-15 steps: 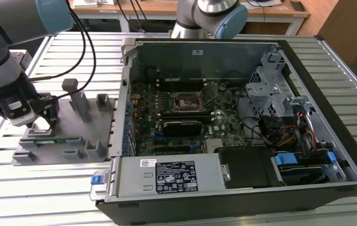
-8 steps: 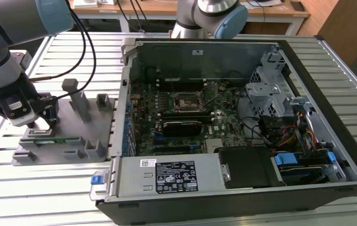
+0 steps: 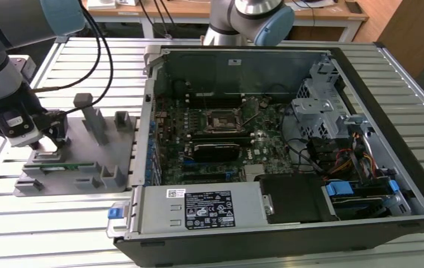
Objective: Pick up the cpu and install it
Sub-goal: 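Pick up the cpu and move it towards the insertion slot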
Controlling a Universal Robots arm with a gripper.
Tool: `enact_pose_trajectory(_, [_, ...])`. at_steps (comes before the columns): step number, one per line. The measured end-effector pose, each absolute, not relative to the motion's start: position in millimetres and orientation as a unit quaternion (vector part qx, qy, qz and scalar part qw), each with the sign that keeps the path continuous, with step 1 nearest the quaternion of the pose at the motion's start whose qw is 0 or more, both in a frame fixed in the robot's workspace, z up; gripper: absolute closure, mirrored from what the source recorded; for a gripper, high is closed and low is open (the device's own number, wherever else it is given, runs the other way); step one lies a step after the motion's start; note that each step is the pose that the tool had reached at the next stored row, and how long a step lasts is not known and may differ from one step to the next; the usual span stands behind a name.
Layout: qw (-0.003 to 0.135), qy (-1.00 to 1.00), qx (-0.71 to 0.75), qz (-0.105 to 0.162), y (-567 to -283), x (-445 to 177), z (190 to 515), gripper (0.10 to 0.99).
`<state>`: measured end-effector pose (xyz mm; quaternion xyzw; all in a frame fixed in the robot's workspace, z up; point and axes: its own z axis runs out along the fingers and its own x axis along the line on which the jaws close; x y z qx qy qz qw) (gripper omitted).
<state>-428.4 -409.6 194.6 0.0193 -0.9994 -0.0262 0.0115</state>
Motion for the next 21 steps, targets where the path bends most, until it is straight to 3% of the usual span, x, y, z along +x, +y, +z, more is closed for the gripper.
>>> enact_pose_trajectory(21, [0.012,-0.999,0.019,-0.027,-410,-428,229,0.553])
